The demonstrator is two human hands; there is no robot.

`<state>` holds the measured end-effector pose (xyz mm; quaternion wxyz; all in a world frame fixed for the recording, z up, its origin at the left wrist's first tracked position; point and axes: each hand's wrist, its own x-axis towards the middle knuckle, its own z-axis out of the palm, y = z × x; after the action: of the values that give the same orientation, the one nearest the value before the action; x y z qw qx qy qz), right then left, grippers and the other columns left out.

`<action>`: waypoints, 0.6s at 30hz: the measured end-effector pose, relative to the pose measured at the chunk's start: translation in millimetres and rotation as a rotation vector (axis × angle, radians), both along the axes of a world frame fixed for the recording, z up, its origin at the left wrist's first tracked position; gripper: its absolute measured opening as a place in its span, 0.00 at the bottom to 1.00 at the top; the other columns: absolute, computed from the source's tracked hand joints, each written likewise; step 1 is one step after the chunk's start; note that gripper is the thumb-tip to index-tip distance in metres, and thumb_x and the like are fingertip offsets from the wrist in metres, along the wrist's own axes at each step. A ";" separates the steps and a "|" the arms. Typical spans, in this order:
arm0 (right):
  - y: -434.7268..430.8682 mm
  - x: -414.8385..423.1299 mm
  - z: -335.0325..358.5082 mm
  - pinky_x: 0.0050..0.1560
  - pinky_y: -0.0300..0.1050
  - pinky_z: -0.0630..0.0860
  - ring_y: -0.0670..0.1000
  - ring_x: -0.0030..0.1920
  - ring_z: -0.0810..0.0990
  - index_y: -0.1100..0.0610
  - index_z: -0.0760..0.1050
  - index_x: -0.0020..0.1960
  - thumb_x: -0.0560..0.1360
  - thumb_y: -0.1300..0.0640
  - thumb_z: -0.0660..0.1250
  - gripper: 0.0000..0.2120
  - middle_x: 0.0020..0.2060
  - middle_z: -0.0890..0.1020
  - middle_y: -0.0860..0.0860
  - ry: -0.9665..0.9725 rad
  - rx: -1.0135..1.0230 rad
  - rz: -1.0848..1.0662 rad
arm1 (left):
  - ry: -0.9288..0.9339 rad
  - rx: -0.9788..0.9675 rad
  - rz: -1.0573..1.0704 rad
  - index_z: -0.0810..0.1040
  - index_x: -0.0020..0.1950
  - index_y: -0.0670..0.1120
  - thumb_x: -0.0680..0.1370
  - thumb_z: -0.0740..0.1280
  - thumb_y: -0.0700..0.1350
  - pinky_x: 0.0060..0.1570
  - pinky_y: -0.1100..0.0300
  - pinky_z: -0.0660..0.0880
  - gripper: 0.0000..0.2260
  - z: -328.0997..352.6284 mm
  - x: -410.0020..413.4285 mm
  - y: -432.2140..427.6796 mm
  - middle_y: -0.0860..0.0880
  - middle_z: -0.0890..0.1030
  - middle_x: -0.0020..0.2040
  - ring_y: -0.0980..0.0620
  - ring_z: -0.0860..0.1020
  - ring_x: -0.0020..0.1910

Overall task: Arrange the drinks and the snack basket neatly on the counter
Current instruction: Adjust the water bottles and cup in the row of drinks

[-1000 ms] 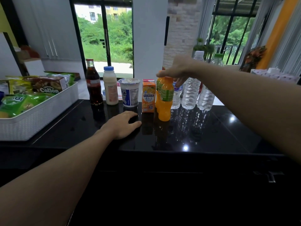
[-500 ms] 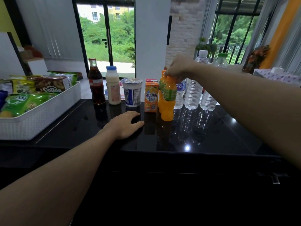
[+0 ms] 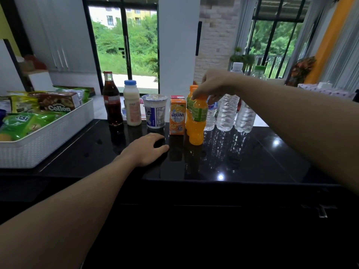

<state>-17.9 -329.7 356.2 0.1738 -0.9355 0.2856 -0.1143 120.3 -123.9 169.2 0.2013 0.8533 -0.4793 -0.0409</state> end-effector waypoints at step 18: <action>0.9 4.7 -2.4 0.25 0.38 0.77 0.51 0.30 0.85 0.62 0.77 0.45 0.73 0.52 0.77 0.15 0.37 0.84 0.55 -0.043 -0.020 -0.004 | 0.025 -0.028 -0.001 0.68 0.75 0.54 0.75 0.59 0.68 0.72 0.51 0.64 0.32 -0.2 -0.1 1.4 0.53 0.67 0.76 0.52 0.66 0.74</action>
<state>-13.2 -328.8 353.8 0.1704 -0.9340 0.2824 -0.1376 120.2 -122.5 169.0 0.2192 0.8496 -0.4776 -0.0448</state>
